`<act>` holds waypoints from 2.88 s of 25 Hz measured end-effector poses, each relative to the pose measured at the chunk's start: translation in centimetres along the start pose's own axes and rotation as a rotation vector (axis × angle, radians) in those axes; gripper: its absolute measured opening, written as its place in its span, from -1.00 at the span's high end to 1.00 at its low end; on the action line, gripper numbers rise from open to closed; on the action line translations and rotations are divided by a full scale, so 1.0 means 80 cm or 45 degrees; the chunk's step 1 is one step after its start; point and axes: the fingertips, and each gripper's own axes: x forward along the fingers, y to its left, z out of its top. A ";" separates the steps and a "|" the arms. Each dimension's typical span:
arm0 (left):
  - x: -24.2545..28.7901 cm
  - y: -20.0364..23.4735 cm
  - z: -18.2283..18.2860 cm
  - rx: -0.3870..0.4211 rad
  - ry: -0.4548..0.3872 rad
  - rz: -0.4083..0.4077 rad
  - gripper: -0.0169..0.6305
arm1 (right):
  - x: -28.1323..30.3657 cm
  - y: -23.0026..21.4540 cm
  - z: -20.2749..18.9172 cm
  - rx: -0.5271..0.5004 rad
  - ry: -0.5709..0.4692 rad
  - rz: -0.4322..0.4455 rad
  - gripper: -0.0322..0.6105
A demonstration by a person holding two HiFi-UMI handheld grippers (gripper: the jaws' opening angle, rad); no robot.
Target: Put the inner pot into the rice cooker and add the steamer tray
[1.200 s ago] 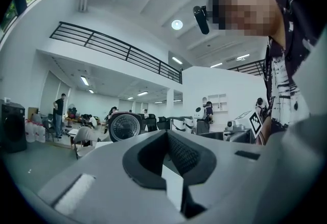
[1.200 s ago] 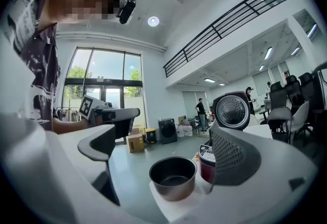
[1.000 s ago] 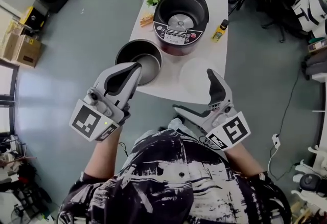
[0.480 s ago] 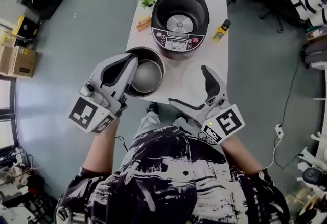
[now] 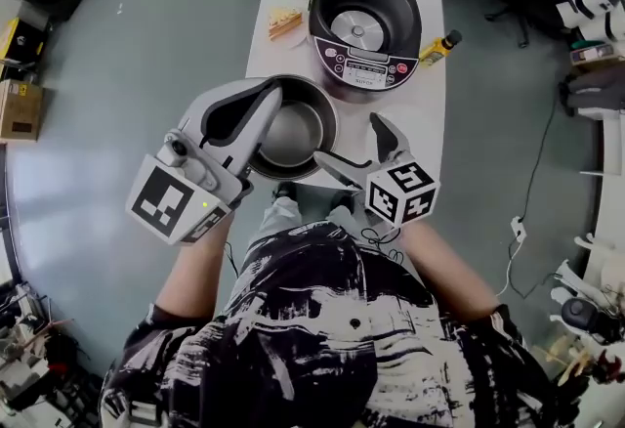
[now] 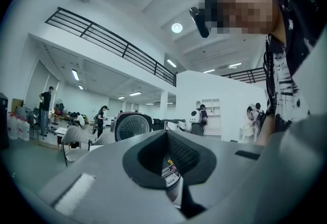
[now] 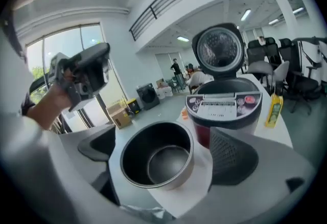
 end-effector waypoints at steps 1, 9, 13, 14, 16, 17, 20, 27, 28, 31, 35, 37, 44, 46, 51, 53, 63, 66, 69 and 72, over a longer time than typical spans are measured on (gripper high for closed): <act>-0.005 0.005 -0.002 -0.009 -0.006 -0.001 0.93 | 0.017 -0.005 -0.013 0.055 0.057 -0.024 -0.81; -0.051 0.054 -0.019 -0.093 -0.048 0.039 0.93 | 0.107 -0.062 -0.095 0.385 0.422 -0.242 -0.81; -0.074 0.079 -0.021 -0.117 -0.078 0.080 0.93 | 0.128 -0.078 -0.119 0.468 0.553 -0.295 -0.80; -0.079 0.085 -0.021 -0.120 -0.085 0.087 0.93 | 0.132 -0.080 -0.124 0.472 0.582 -0.304 -0.80; -0.088 0.094 -0.020 -0.126 -0.095 0.100 0.93 | 0.139 -0.084 -0.133 0.480 0.634 -0.323 -0.79; -0.092 0.098 -0.020 -0.128 -0.099 0.107 0.93 | 0.141 -0.085 -0.138 0.483 0.659 -0.331 -0.78; -0.105 0.108 -0.021 -0.142 -0.107 0.127 0.93 | 0.141 -0.090 -0.154 0.491 0.746 -0.358 -0.51; -0.120 0.122 -0.026 -0.162 -0.112 0.154 0.93 | 0.140 -0.107 -0.178 0.406 0.936 -0.470 0.50; -0.121 0.122 -0.026 -0.163 -0.112 0.156 0.93 | 0.139 -0.107 -0.180 0.392 0.960 -0.478 0.57; -0.120 0.121 -0.025 -0.166 -0.116 0.158 0.93 | 0.138 -0.107 -0.184 0.334 1.039 -0.519 0.79; -0.117 0.116 -0.023 -0.163 -0.118 0.150 0.93 | 0.132 -0.111 -0.184 0.321 1.082 -0.569 0.88; -0.115 0.114 -0.022 -0.162 -0.119 0.147 0.93 | 0.127 -0.111 -0.186 0.341 1.081 -0.560 0.88; -0.116 0.113 -0.018 -0.159 -0.124 0.155 0.93 | 0.112 -0.096 -0.184 0.313 1.087 -0.466 0.89; -0.115 0.113 -0.017 -0.152 -0.130 0.157 0.93 | 0.109 -0.087 -0.178 0.331 1.061 -0.426 0.89; -0.119 0.117 -0.002 -0.114 -0.150 0.175 0.93 | 0.107 -0.047 -0.133 0.345 0.980 -0.263 0.89; -0.125 0.121 0.011 -0.079 -0.160 0.191 0.93 | 0.102 -0.025 -0.105 0.326 0.957 -0.185 0.88; -0.151 0.150 0.052 0.018 -0.227 0.288 0.93 | 0.034 0.020 0.050 0.319 0.832 0.073 0.88; -0.144 0.144 0.053 0.012 -0.226 0.273 0.93 | 0.007 -0.009 0.108 0.316 0.752 0.030 0.88; -0.132 0.131 0.049 0.004 -0.219 0.241 0.93 | -0.014 -0.059 0.170 0.252 0.649 -0.070 0.88; -0.118 0.109 0.043 -0.005 -0.204 0.184 0.93 | -0.029 -0.112 0.219 0.236 0.571 -0.176 0.88</act>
